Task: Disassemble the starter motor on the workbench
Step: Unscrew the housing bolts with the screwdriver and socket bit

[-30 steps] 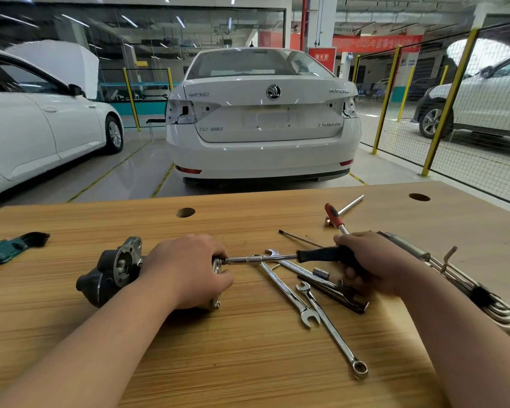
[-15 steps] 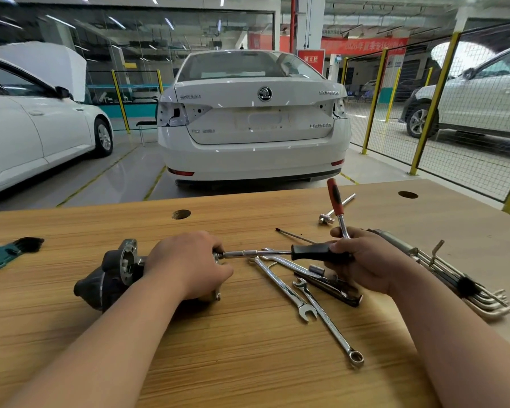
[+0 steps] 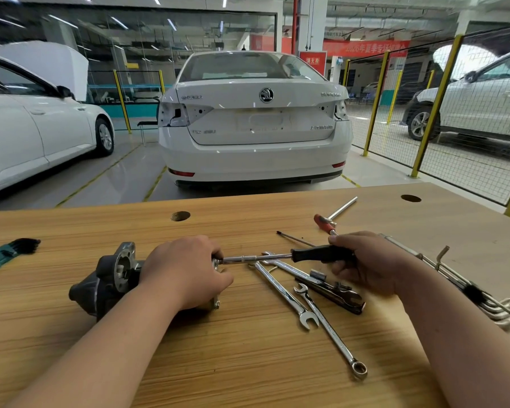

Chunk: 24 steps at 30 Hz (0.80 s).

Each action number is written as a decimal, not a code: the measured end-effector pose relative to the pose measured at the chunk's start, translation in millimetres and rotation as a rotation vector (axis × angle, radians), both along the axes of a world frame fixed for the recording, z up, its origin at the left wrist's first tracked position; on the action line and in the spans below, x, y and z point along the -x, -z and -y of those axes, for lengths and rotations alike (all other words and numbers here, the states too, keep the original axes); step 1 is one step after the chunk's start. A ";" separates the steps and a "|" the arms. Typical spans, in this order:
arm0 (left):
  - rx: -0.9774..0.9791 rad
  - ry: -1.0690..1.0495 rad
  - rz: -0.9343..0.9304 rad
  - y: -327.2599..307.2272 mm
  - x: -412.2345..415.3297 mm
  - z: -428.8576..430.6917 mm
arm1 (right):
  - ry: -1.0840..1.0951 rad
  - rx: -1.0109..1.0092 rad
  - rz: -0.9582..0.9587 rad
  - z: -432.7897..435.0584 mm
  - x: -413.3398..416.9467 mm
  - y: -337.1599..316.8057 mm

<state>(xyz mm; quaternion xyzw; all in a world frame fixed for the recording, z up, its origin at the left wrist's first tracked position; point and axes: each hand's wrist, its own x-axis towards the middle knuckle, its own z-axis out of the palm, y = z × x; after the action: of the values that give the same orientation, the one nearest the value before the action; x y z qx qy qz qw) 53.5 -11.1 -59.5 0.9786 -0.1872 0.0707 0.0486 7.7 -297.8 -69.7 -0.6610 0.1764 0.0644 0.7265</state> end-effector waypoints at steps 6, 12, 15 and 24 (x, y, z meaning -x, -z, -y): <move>-0.042 0.019 -0.020 -0.5 -1.3 0.6 | 0.033 0.505 -0.020 -5.2 -1.8 0.4; -0.032 -0.008 0.000 -0.8 -4.4 2.5 | -0.012 0.518 0.111 -3.8 3.4 1.5; 0.002 -0.025 0.021 -0.3 -7.3 4.6 | 0.028 0.221 0.172 -4.5 3.6 4.4; 0.055 0.028 0.080 2.2 -13.0 6.5 | 0.128 -0.263 0.047 -9.6 -3.0 8.1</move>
<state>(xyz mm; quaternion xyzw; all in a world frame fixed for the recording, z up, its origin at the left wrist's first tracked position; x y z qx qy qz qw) 66.5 -17.6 -61.8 0.9705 -0.2008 0.1141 0.0691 10.7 -288.2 -77.8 -0.5487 0.1911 0.0248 0.8135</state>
